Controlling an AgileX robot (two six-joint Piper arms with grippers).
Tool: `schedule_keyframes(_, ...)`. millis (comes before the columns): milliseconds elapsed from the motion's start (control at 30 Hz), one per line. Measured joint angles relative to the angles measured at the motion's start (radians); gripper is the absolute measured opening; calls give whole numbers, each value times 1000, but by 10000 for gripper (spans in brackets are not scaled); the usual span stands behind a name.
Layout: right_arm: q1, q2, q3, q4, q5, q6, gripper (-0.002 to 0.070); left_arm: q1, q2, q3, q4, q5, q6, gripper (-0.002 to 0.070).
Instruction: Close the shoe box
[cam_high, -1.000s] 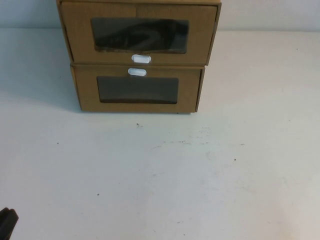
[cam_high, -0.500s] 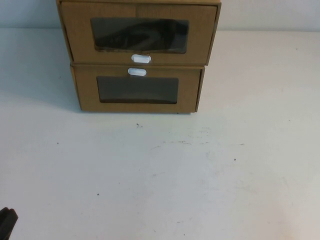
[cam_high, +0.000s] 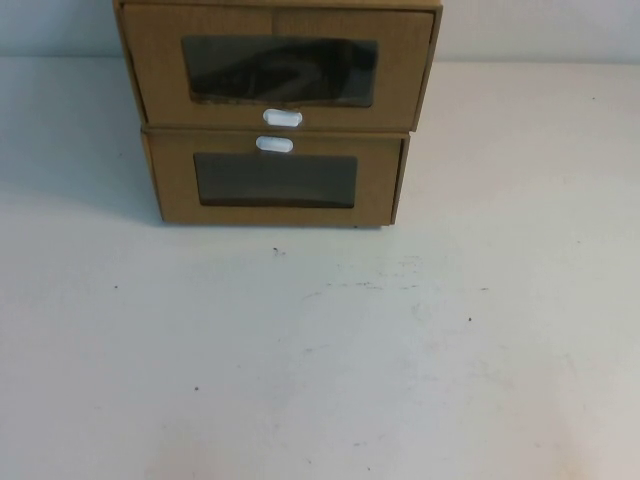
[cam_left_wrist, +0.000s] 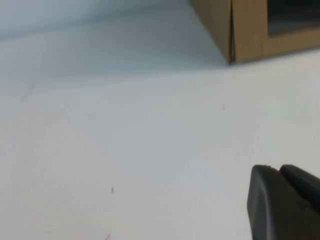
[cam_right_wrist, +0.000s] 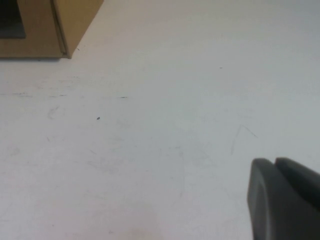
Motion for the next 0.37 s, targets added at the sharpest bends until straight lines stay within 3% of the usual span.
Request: schedule_keyframes(367,0,0,0,0,0,-2,-11,2,0,1,45,40,-52,-2)
